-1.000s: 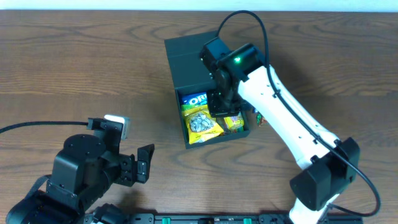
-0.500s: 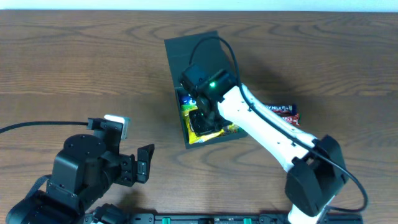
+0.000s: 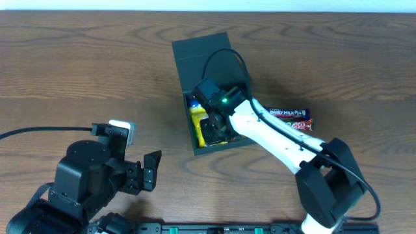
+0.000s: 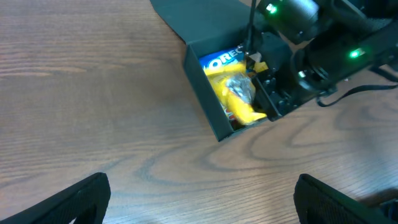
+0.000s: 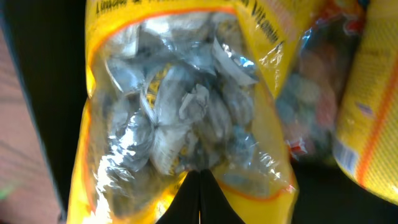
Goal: Pack container
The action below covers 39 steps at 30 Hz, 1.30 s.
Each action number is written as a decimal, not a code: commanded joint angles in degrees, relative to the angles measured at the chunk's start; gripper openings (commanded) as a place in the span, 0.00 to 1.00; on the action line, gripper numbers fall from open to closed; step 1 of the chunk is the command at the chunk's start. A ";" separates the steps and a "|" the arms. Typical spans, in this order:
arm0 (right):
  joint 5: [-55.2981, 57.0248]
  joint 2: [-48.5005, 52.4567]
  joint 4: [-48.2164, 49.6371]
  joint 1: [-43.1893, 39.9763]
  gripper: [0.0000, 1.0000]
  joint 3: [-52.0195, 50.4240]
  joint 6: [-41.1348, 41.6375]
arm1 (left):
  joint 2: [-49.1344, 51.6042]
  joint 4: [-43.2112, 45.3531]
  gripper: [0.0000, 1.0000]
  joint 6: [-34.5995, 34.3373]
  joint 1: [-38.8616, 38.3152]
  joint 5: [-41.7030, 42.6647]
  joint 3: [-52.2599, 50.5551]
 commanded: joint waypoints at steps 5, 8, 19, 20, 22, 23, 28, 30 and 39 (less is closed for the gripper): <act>0.72 3.28 1.31 -0.37 0.02 -2.03 0.74 | -0.13 -0.15 0.95 0.00 0.13 0.22 1.27; 0.70 3.19 1.14 -0.37 0.01 -1.84 0.72 | -0.13 -0.15 0.95 0.00 0.13 0.22 1.27; 2.08 -4.09 -9.77 -0.85 0.01 10.21 -1.25 | -0.13 -0.17 0.95 0.00 0.13 0.22 1.27; 3.23 -5.84 -9.68 -1.27 0.02 11.17 -1.25 | -0.13 -0.20 0.95 -0.02 0.13 0.22 1.27; 5.90 -8.50 -9.14 -2.51 0.02 11.82 -1.25 | -0.13 -0.24 0.95 -0.02 0.13 0.22 1.27; 7.58 -9.70 -8.92 -3.37 0.01 11.82 -1.25 | -0.13 -0.28 0.95 0.00 0.13 0.22 1.27; 14.67 -12.31 -11.41 -11.13 0.02 11.80 -1.22 | -0.13 -0.59 0.95 0.00 0.13 0.20 1.27; 15.10 -12.13 -12.09 -15.28 0.02 11.06 -0.81 | -0.13 -0.87 0.95 0.00 0.13 0.20 1.27; 10.19 -10.99 -10.86 -33.05 0.08 1.62 24.06 | -0.13 -1.57 0.95 -0.02 0.13 0.20 1.27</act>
